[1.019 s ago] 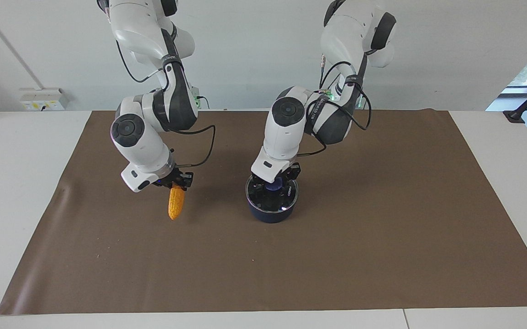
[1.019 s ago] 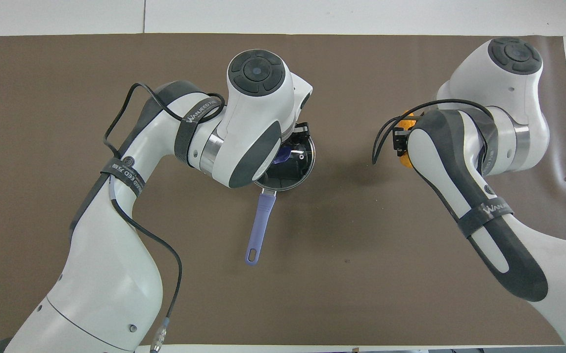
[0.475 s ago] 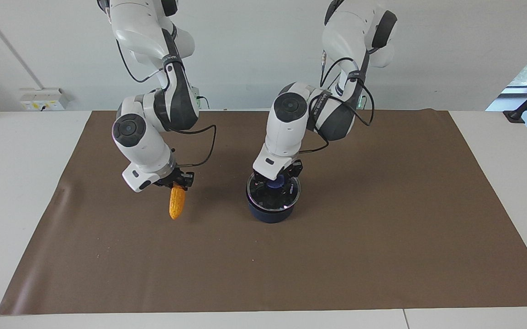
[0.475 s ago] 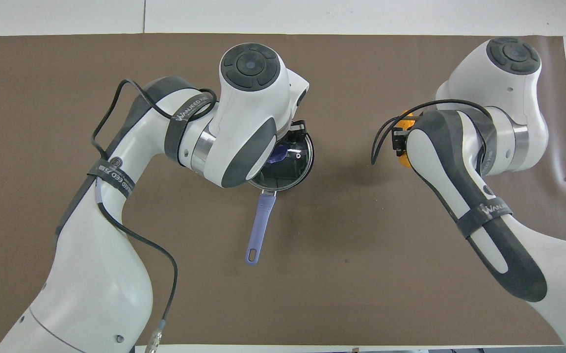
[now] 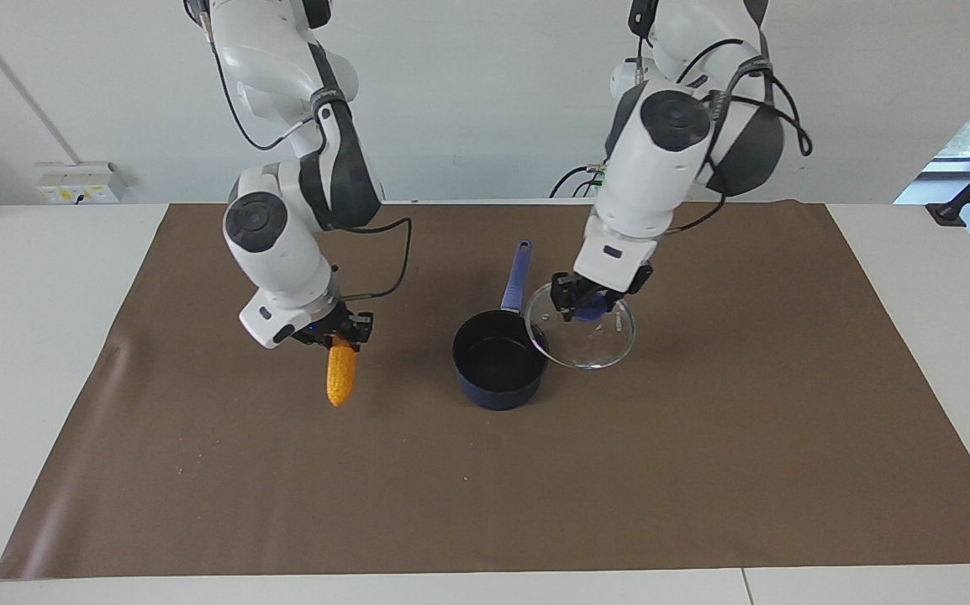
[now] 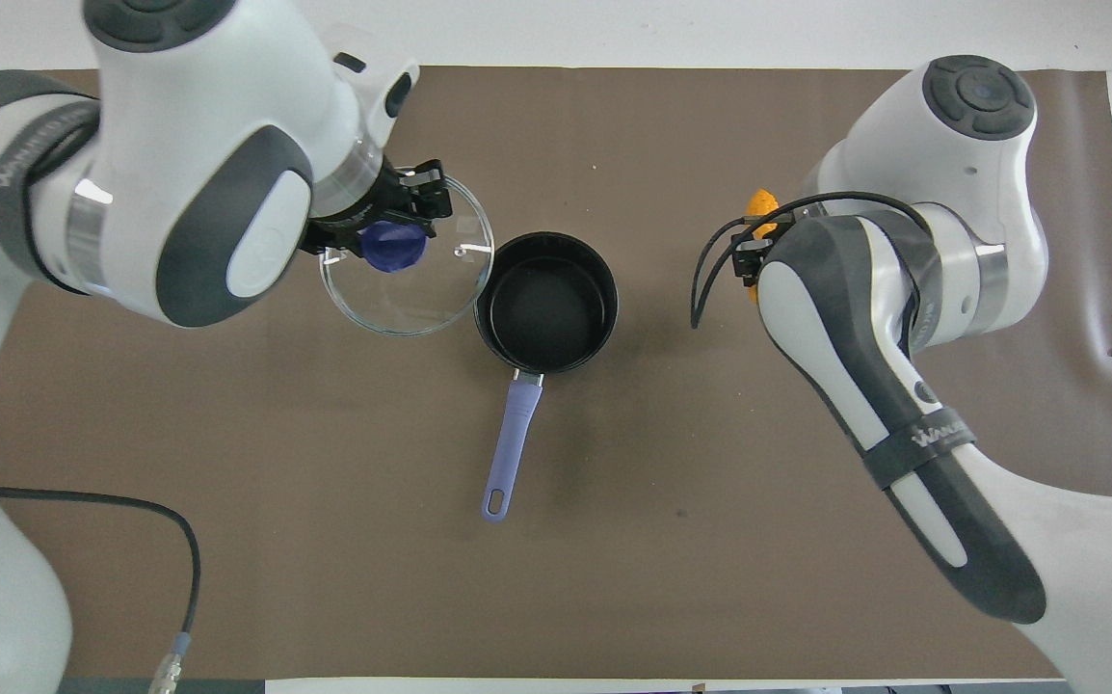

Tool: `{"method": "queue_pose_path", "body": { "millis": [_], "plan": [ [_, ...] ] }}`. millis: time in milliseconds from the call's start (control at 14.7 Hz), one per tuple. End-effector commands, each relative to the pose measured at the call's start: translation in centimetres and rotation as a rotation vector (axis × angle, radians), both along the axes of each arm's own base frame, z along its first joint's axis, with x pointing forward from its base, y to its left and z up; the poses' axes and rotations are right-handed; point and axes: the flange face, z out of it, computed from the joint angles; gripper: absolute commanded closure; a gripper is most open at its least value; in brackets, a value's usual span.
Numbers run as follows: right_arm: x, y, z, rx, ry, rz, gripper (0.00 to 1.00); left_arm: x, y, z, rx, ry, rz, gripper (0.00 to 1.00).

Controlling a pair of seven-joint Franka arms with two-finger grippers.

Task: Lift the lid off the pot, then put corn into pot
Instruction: 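Lift the lid aside with the left gripper while the right gripper carries the corn, then lower the corn into the pot while the left gripper lowers the lid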

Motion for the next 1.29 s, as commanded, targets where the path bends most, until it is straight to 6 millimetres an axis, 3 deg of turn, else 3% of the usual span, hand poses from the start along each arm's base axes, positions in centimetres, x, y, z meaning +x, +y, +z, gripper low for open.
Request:
{"method": "queue_pose_path", "body": {
  "millis": [0, 68, 136, 272, 407, 543, 747, 951, 1019, 1222],
  "plan": [
    [-0.4, 9.0, 1.9, 0.004, -0.053, -0.035, 1.00, 0.9, 10.4, -1.1, -0.014, 0.055, -0.101, 1.00],
    [-1.3, 13.1, 1.9, 0.005, -0.067, 0.001, 1.00, 1.1, 14.6, -2.1, -0.021, 0.051, -0.138, 1.00],
    [-1.9, 15.9, 1.0, -0.012, -0.084, 0.039, 1.00, 0.7, 17.9, -3.4, -0.026, 0.044, -0.171, 1.00],
    [-2.0, 18.5, -1.1, -0.003, -0.142, 0.008, 1.00, -0.3, 21.4, -5.5, -0.030, 0.039, -0.202, 1.00],
    [-1.8, 18.8, -4.2, 0.008, -0.147, -0.010, 1.00, -0.9, 22.9, -7.8, -0.017, 0.063, -0.219, 1.00],
    [-2.5, 19.7, -5.8, 0.005, -0.141, 0.004, 1.00, -1.0, 25.0, -10.1, 0.003, 0.053, -0.212, 1.00],
    [-3.0, 19.1, -8.0, 0.009, -0.136, -0.004, 1.00, -1.6, 27.2, -12.7, 0.002, 0.062, -0.180, 1.00],
    [-3.8, 19.2, -8.5, 0.001, -0.116, -0.002, 1.00, -2.3, 29.1, -14.6, 0.003, 0.058, -0.147, 1.00],
    [-5.5, 21.1, -8.6, -0.005, -0.101, 0.017, 1.00, -2.2, 29.2, -15.1, 0.005, 0.044, -0.145, 1.00],
    [-5.7, 20.9, -8.3, -0.024, -0.070, -0.039, 1.00, -2.3, 30.8, -16.7, 0.005, 0.017, -0.193, 1.00]
  ]
}}
